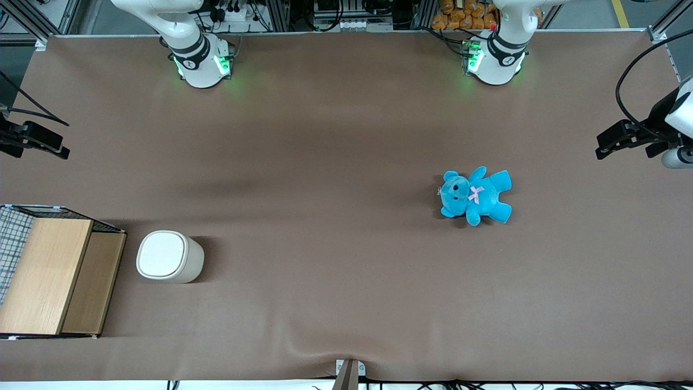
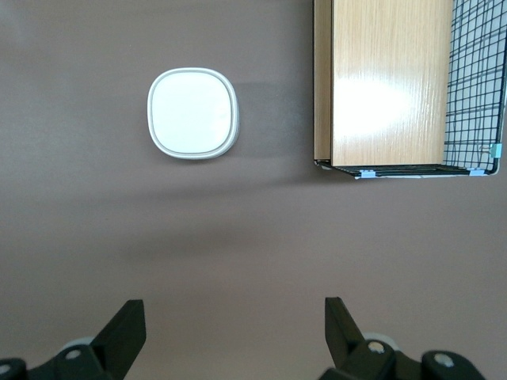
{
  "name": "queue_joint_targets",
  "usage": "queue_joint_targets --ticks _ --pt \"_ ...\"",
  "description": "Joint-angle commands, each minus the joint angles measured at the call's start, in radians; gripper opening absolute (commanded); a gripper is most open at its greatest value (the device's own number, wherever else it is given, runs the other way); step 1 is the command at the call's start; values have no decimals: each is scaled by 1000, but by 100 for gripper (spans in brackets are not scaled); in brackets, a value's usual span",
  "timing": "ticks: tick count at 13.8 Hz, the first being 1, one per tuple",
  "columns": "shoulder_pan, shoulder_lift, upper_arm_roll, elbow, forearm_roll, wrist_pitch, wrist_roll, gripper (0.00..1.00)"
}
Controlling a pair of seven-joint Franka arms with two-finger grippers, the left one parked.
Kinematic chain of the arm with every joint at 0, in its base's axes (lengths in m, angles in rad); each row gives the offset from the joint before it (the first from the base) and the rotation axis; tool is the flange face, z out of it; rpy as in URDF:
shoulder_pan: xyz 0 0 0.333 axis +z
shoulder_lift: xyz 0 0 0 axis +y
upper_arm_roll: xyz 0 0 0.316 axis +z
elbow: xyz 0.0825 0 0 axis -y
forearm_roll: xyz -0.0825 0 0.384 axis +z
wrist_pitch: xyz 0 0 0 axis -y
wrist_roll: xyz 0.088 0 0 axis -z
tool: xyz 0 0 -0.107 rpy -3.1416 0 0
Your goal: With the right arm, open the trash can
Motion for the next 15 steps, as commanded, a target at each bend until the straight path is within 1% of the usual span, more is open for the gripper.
queue_joint_targets --ticks 1,2,6,10,12,13,15 --pt "-12 10 10 26 -7 -23 18 100" --pt "-9 13 13 30 -14 -23 17 100" --pt "-7 41 11 1 -8 -23 18 100" --pt "-6 55 11 -111 -8 108 20 100" --pt "-4 101 11 -117 -7 127 26 100" --pt "-6 119 11 -117 -7 132 26 95" --pt "-4 142 11 -117 -7 135 26 58"
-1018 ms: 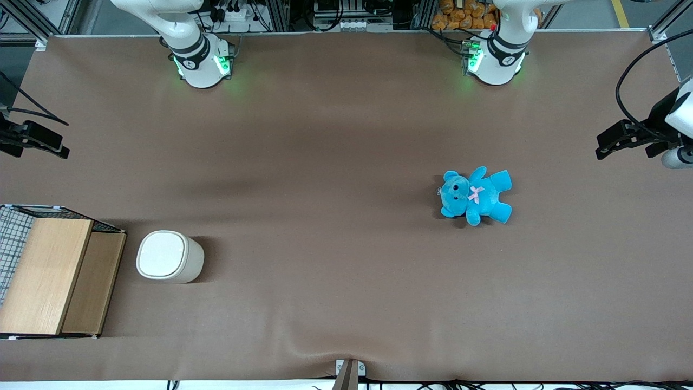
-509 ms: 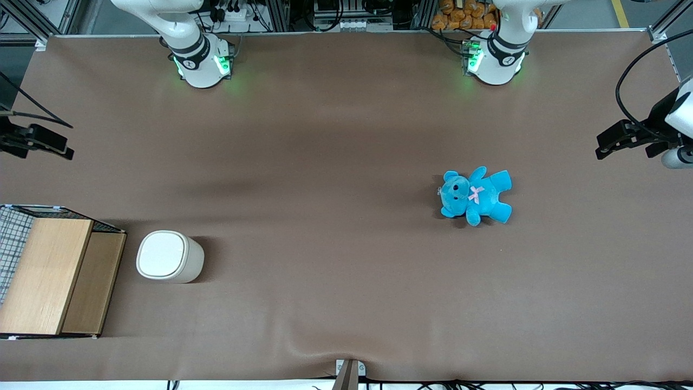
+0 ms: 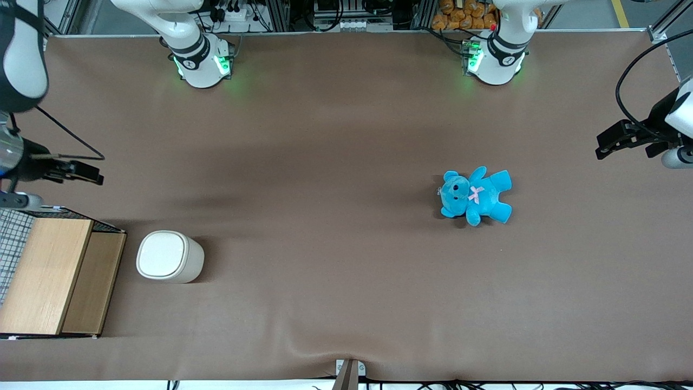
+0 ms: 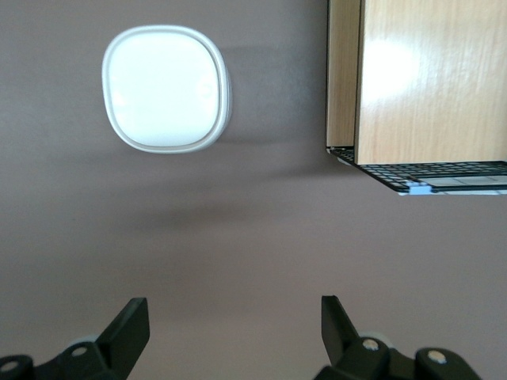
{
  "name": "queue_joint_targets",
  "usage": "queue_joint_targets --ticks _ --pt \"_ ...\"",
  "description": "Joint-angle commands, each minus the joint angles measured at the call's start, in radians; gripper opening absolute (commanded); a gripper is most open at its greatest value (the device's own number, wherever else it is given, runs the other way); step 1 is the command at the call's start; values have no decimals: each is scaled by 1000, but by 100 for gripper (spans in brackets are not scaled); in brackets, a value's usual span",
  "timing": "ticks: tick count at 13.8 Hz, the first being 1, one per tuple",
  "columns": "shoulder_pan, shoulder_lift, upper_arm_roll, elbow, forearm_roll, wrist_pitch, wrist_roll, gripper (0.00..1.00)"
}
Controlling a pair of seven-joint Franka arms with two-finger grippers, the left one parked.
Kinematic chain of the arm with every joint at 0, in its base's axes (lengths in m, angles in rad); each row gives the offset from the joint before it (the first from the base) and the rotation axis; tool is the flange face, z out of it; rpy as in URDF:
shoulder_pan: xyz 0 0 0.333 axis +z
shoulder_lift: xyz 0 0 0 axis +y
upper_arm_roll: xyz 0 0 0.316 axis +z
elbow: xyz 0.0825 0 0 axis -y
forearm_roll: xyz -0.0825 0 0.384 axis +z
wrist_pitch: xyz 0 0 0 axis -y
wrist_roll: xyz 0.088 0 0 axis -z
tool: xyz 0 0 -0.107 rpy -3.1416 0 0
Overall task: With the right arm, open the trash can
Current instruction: 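Move the right gripper down over the white trash can lid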
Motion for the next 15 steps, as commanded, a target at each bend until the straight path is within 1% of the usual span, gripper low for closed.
queue_joint_targets --ticks 1,3,4,5,7,8,9,11,15 --pt "-6 28 9 0 -5 15 23 46" --pt "-6 68 9 -1 -1 52 45 14" --pt "-6 90 9 -1 1 77 60 9" --pt "-3 111 9 -1 1 112 62 9" --pt "2 148 11 2 4 170 63 2" --pt "3 166 11 2 28 193 63 0" --pt "6 176 11 5 48 200 63 0" --pt "14 208 11 18 62 204 63 0" --pt "23 237 11 43 62 210 62 0"
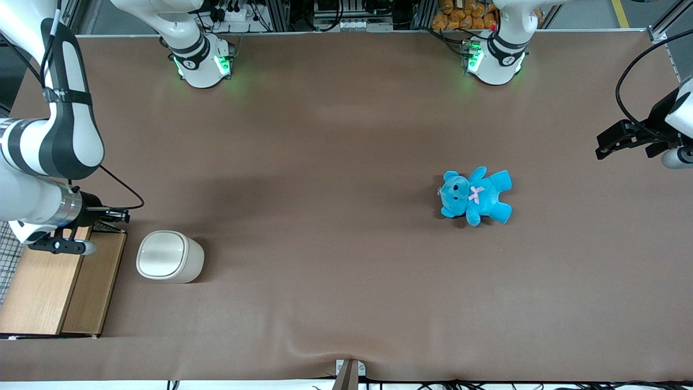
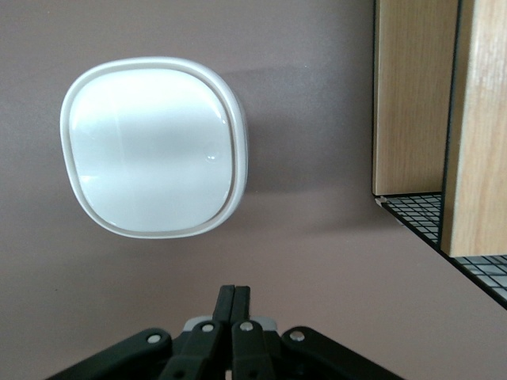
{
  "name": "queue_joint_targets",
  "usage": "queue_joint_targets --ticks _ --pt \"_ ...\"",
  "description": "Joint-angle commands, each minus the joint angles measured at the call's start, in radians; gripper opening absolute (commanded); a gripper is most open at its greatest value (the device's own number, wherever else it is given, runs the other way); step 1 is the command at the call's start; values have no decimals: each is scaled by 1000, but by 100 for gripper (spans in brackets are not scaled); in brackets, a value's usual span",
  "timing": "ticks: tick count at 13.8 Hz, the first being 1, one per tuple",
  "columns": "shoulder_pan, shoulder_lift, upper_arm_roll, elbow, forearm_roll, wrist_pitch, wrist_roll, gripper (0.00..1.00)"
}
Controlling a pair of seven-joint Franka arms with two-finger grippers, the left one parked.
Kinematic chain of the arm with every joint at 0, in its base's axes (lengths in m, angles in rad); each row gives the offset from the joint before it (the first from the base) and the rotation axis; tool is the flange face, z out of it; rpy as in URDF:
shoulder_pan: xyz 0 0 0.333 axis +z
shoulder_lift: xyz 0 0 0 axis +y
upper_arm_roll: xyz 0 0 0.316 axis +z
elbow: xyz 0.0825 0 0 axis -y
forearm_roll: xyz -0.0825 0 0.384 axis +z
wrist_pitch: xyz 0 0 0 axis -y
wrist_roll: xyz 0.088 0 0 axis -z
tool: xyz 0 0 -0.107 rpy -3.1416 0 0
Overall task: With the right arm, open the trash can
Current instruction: 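Move the right gripper down over the white trash can lid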
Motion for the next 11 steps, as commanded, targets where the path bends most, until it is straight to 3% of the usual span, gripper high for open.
queue_joint_targets --ticks 1,11 --pt "7 32 -1 36 15 10 13 0" --pt "9 60 0 36 15 36 13 0"
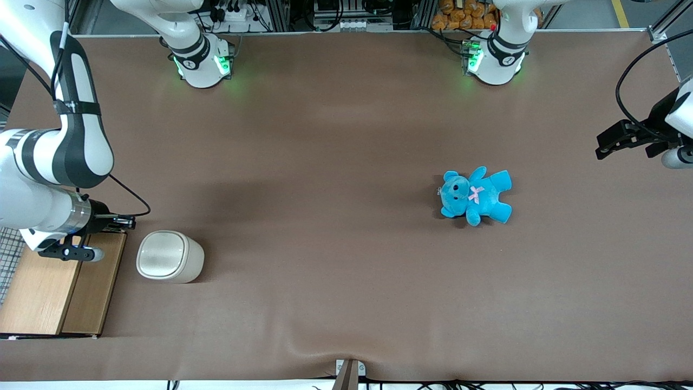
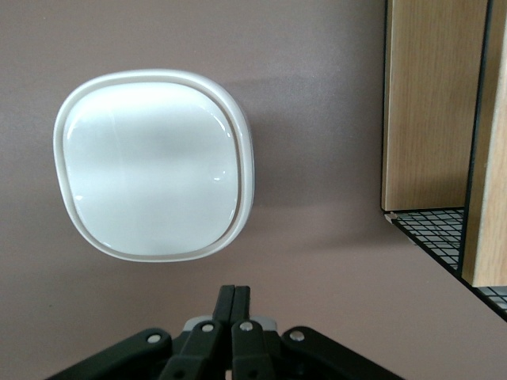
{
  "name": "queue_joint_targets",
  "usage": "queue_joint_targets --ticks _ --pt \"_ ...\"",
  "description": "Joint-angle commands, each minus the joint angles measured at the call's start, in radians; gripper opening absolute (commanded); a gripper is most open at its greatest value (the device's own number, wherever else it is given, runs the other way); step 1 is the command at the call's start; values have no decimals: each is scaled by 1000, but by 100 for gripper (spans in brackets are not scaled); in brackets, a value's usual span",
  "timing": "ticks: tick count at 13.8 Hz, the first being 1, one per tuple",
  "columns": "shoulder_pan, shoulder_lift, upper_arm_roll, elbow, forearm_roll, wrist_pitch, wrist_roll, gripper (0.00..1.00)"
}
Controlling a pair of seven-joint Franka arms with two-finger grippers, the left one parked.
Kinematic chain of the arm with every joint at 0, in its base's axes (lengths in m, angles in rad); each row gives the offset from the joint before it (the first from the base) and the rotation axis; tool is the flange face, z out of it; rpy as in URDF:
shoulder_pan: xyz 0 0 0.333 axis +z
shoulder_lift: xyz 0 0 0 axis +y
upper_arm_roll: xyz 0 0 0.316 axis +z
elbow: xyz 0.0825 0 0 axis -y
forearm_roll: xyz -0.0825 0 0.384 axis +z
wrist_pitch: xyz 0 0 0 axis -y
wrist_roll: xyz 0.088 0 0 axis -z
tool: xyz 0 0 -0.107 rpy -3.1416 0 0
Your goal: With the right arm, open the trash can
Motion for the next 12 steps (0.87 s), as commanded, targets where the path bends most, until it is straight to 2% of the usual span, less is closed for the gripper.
queue_joint_targets --ticks 1,12 --pt "2 24 0 25 14 15 12 0" --pt "24 142 -1 113 20 121 24 0"
